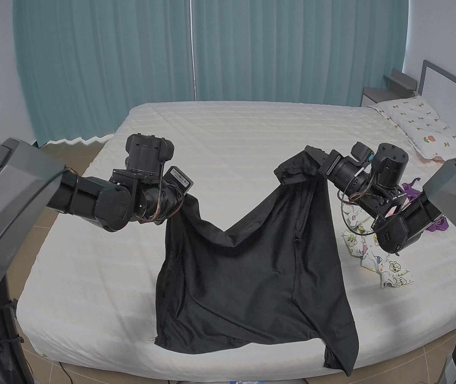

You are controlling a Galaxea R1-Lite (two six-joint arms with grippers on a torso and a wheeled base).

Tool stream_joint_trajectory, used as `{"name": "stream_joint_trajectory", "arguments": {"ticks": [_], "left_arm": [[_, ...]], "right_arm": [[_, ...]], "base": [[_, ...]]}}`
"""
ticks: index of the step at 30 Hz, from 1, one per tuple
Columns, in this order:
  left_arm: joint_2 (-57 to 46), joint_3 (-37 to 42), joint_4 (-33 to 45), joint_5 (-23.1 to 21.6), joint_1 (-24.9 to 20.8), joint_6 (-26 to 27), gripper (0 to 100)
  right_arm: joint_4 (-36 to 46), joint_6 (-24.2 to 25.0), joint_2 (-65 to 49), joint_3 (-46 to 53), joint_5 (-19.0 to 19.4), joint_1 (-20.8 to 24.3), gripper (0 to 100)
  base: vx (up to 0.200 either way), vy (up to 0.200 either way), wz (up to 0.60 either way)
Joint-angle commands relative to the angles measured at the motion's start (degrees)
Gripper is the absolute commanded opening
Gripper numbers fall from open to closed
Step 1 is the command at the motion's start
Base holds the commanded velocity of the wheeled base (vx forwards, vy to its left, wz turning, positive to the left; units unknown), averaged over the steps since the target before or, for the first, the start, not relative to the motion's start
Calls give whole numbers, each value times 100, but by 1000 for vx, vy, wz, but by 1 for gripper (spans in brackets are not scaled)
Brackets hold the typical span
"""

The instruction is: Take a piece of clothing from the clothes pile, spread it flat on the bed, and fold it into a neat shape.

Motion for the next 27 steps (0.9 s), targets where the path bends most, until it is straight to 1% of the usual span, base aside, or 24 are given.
{"name": "stream_joint_trajectory", "arguments": {"ticks": [1,3,4,5,6,8,11,13,14,15,18,21,23,24,25,26,27], "left_arm": [[792,-478,-19,65,173,9,100],[880,-549,-1,91,217,9,100],[1100,-725,-1,197,313,9,100],[1100,-725,-1,197,313,9,100],[1240,-839,7,294,392,18,100],[1346,-927,16,373,463,27,100],[1346,-892,43,399,568,36,100],[1346,-865,51,390,639,36,100],[1346,-865,51,390,639,36,100],[1276,-689,78,364,709,18,100],[959,-162,43,153,735,0,100],[529,383,7,-286,779,-17,100],[151,717,-10,-612,911,-35,100],[-113,954,-28,-867,1016,-105,100],[-175,998,-28,-919,1034,-131,100],[-553,1262,-28,-1253,1192,-316,100],[-640,1315,-28,-1324,1254,-378,100]], "right_arm": [[174,-19,934,-577,-234,-121,100],[288,-28,1040,-656,-295,-130,100],[604,-72,1338,-946,-506,-183,100],[604,-72,1338,-946,-506,-183,100],[841,-107,1567,-1262,-805,-253,100],[1140,-160,1787,-1544,-1148,-288,100],[1439,-362,1804,-1491,-1227,-411,100],[1483,-529,1804,-1552,-1271,-526,100],[1483,-529,1804,-1552,-1271,-526,100],[1342,-898,1848,-1605,-1367,-622,100],[1140,-1109,1848,-1385,-1323,-614,100],[1184,-1012,1637,-1377,-1306,-614,100],[1272,-810,1435,-1473,-1271,-658,100],[1351,-494,1347,-1684,-1306,-701,100],[1378,-406,1338,-1737,-1323,-710,100],[1580,60,1154,-1886,-1394,-719,100],[1659,104,1084,-1842,-1411,-719,100]], "base": [[0,0,0],[0,0,0],[0,0,0],[0,0,0],[0,0,0],[0,0,0],[0,0,0],[0,0,0],[0,0,0],[0,0,0],[0,0,0],[0,0,0],[0,0,0],[0,0,0],[0,0,0],[0,0,0],[0,0,0]]}}
